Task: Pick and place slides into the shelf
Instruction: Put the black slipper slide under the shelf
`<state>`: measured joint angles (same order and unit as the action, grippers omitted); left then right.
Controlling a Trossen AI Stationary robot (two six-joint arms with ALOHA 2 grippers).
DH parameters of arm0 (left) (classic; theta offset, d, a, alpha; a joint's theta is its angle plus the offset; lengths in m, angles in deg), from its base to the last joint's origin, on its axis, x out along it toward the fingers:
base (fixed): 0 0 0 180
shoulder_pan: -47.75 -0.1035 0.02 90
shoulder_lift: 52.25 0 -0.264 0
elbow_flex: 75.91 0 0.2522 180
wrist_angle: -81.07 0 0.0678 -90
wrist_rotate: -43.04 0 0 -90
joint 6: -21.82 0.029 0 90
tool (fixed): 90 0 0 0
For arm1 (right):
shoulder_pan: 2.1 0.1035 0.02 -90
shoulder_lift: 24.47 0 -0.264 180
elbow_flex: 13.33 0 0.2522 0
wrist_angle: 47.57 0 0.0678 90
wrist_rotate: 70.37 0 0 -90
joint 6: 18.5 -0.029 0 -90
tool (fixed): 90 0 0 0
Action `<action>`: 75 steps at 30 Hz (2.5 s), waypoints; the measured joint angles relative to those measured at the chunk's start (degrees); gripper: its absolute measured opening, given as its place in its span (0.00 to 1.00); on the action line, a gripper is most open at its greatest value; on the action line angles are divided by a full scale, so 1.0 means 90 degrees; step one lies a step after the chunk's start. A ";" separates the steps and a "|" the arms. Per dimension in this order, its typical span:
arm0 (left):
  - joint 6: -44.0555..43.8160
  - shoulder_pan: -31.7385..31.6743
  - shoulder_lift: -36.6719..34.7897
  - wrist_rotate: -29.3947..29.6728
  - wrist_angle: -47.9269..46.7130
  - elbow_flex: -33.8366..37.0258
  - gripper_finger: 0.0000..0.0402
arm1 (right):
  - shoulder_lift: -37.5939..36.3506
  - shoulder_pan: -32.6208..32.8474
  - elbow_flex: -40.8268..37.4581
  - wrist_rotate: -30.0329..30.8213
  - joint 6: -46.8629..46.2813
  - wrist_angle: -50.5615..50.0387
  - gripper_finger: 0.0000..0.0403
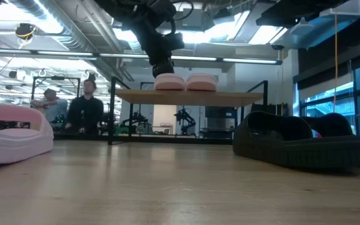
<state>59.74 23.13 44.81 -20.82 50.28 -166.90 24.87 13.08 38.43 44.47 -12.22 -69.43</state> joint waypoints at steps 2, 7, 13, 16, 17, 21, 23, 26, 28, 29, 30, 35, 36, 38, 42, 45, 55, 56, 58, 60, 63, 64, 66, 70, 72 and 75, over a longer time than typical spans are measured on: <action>0.0016 0.0026 0.0000 0.0029 0.0001 0.0000 0.42 | 0.0000 -0.0001 0.0000 0.0002 0.0000 -0.0005 0.49; 0.0019 0.0035 -0.0005 0.0042 -0.0001 0.0000 0.42 | 0.0000 0.0000 0.0000 0.0002 0.0000 -0.0015 0.49; 0.0024 0.0035 -0.0005 0.0040 -0.0008 0.0000 0.42 | 0.0000 0.0000 0.0000 0.0000 0.0000 -0.0051 0.49; 0.0027 0.0035 -0.0005 0.0040 -0.0029 0.0000 0.42 | 0.0000 0.0000 0.0000 0.0000 0.0000 -0.0053 0.49; 0.0028 0.0035 -0.0005 0.0040 -0.0035 0.0000 0.42 | 0.0000 -0.0001 0.0000 0.0000 0.0000 -0.0053 0.49; 0.0036 0.0035 -0.0005 0.0049 -0.0042 0.0000 0.43 | 0.0000 -0.0002 0.0000 0.0000 0.0000 -0.0056 0.49; 0.0036 0.0035 -0.0005 0.0147 -0.0041 0.0000 0.45 | 0.0000 0.0000 0.0000 0.0000 0.0000 -0.0056 0.49; 0.0035 0.0035 -0.0005 0.0292 -0.0042 0.0000 0.50 | 0.0000 -0.0002 0.0000 0.0000 0.0000 -0.0058 0.49; 0.0025 0.0035 -0.0005 0.0314 -0.0045 0.0000 0.55 | 0.0000 -0.0001 0.0000 0.0000 0.0000 -0.0058 0.49; 0.0016 0.0035 -0.0005 0.0315 -0.0045 0.0000 0.57 | 0.0000 -0.0002 0.0000 0.0000 0.0000 -0.0058 0.49; 0.0013 0.0042 -0.0005 0.0318 -0.0045 0.0000 0.59 | 0.0000 -0.0001 0.0000 0.0000 0.0000 -0.0058 0.49; -0.0034 0.0175 -0.0007 0.0378 -0.0010 0.0000 0.65 | 0.0000 -0.0001 0.0000 0.0000 0.0001 -0.0058 0.49; -0.0032 0.0210 -0.0007 0.0388 -0.0001 0.0000 0.65 | 0.0000 0.0000 0.0000 0.0000 0.0000 -0.0058 0.49; -0.0032 0.0279 -0.0015 0.0496 -0.0004 0.0000 0.65 | 0.0000 0.0000 0.0000 0.0000 0.0000 -0.0058 0.49; -0.0030 0.0389 -0.0017 0.0842 -0.0046 0.0000 0.65 | 0.0000 0.0000 0.0000 0.0000 0.0000 -0.0058 0.49; -0.0034 0.0487 -0.0036 0.0863 -0.0063 0.0000 0.65 | 0.0000 0.0000 0.0000 0.0000 0.0000 -0.0058 0.49; -0.0956 0.1026 -0.0466 0.0876 -0.1040 0.0002 0.65 | 0.0002 0.0000 0.0000 -0.0002 -0.0208 -0.0104 0.49; -0.1140 0.1120 -0.0544 0.0862 -0.1264 0.0002 0.65 | 0.0002 0.0000 0.0000 -0.0003 -0.0257 -0.0133 0.49; -0.1535 0.1328 -0.0696 0.0775 -0.1670 0.0002 0.65 | 0.0002 -0.0001 0.0000 -0.0005 -0.0362 -0.0143 0.49; -0.1903 0.1538 -0.0899 0.0543 -0.2008 0.0002 0.65 | 0.0002 -0.0002 0.0000 -0.0010 -0.0452 -0.0143 0.49; -0.2397 0.1818 -0.1229 -0.0551 -0.2136 0.0002 0.65 | 0.0002 -0.0002 0.0000 -0.0228 -0.0483 -0.0173 0.49; -0.2543 0.1899 -0.1334 -0.1068 -0.2138 0.0002 0.65 | 0.0002 0.0000 0.0000 -0.0335 -0.0483 -0.0182 0.49; -0.2724 0.2074 -0.1544 -0.2074 -0.2033 0.0006 0.65 | 0.0002 0.0000 0.0000 -0.0554 -0.0508 -0.0182 0.49; -0.2713 0.2561 -0.2027 -0.2743 -0.0848 0.0568 0.65 | 0.0002 0.0000 0.0000 -0.0779 -0.0521 -0.0194 0.49; -0.2718 0.2799 -0.2322 -0.2612 -0.0227 0.1098 0.65 | 0.0002 0.0000 0.0000 -0.0784 -0.0525 -0.0272 0.49; -0.3001 0.3084 -0.2795 -0.2466 0.0631 0.2048 0.65 | 0.0002 0.0000 0.0000 -0.0777 -0.0512 -0.0403 0.49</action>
<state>32.73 50.89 19.65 -43.02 55.96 -148.48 24.89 13.08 38.43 37.47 -16.83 -73.05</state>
